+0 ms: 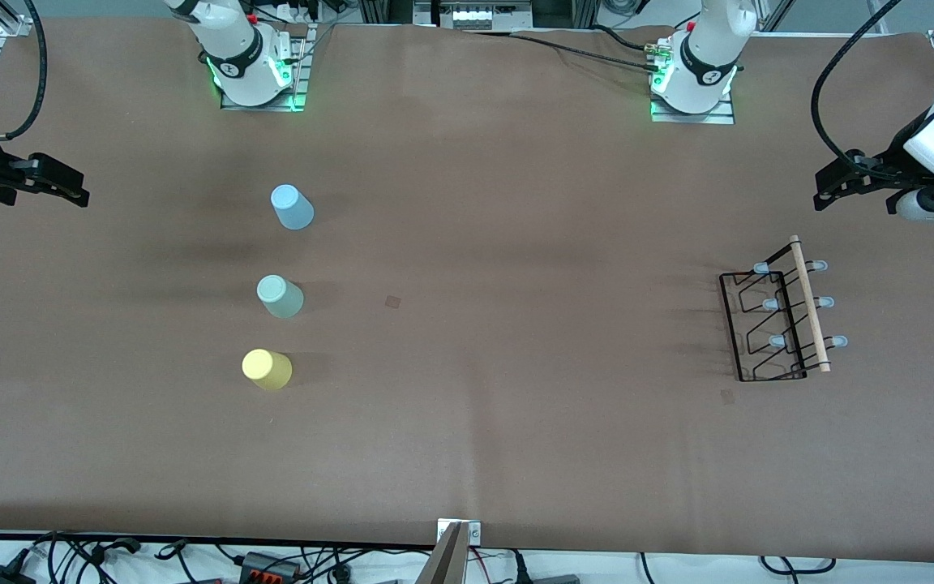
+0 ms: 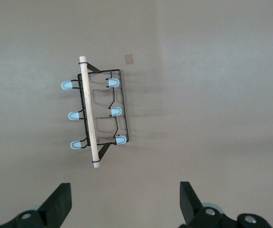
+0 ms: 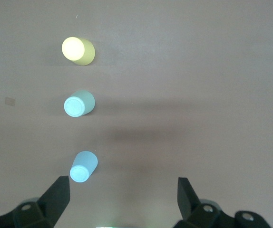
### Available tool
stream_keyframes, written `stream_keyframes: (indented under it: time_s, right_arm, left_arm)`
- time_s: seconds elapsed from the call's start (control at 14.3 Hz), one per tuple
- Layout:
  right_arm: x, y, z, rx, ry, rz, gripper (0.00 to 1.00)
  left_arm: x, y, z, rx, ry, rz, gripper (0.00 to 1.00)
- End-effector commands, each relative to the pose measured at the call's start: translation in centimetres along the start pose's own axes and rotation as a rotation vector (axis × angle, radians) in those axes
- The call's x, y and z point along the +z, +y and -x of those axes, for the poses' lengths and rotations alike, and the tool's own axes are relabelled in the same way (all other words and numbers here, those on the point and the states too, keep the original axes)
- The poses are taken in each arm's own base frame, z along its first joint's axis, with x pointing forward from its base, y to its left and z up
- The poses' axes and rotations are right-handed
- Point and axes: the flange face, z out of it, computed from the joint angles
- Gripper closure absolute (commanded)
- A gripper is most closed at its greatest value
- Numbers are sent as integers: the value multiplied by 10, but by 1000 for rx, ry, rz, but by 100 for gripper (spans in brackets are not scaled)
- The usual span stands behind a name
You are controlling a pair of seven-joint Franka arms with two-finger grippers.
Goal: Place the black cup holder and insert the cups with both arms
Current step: 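Reach the right gripper to the teal cup while the left gripper reaches the rack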
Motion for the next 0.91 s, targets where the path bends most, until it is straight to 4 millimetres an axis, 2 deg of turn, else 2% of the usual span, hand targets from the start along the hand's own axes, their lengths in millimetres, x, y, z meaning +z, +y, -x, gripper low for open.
stream_keyframes:
  time_s: [0.0,0.28,0.49,0.56,0.63,0.84]
  right_arm:
    - [-6,-1,-1,2,0,-17,0]
    - [-6,1,-2,-6,4,-22,0]
    - [5,-3,-6,-16,-20,-23,0]
    - [22,-6,-14,-26,-56,-24,0]
    - [30,-9,-15,-30,-96,-33,0]
    - [40,-13,-14,-43,-139,-31,0]
  left_arm:
    - [-4,1,2,-2,-4,-21,0]
    - [-4,2,2,-11,-2,-21,0]
    - [10,6,4,-4,-80,-22,0]
    - [13,8,4,-1,-100,-22,0]
    - [16,7,3,-3,-106,-22,0]
    - [31,-1,-7,-7,-137,-12,0]
